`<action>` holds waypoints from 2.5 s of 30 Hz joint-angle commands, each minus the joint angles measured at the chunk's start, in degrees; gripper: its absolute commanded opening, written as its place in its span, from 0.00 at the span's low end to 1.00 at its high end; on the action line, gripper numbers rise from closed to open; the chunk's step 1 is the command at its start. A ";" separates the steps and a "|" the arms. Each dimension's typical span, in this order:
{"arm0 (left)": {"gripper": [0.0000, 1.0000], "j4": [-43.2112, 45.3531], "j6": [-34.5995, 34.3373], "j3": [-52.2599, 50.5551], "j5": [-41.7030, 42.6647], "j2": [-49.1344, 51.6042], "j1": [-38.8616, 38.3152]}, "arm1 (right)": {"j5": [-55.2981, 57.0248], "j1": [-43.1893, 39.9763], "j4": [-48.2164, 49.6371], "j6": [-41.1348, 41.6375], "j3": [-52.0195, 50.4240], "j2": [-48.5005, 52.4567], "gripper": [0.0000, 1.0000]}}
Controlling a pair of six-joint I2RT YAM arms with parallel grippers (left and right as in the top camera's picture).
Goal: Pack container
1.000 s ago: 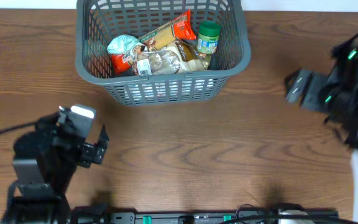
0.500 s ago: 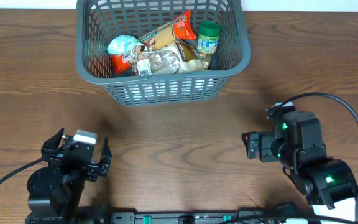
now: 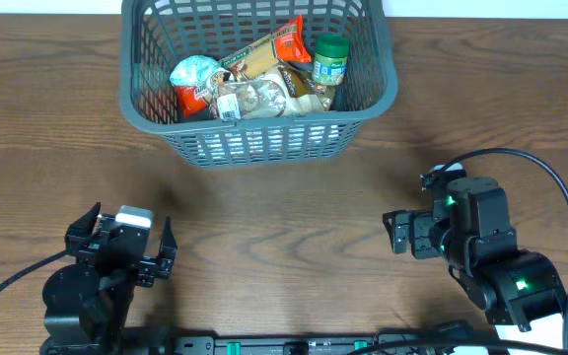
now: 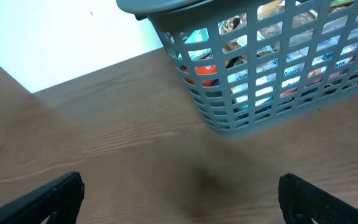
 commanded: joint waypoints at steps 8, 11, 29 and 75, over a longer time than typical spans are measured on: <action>0.99 0.13 -0.74 -0.13 -0.46 -0.37 -0.22 | 1.79 -3.39 -0.52 -2.75 -0.20 -6.38 0.99; 0.98 0.13 -0.72 -0.13 -0.46 -0.37 -0.22 | 0.85 -5.16 -0.57 -4.31 -0.98 -14.69 0.99; 0.98 0.13 -0.72 -0.13 -0.46 -0.37 -0.22 | 2.29 -4.81 48.00 -7.08 -43.67 -47.34 0.99; 0.98 0.13 -0.72 -0.13 -0.46 -0.37 -0.22 | -3.41 -10.45 53.79 -9.11 -50.42 -47.30 0.99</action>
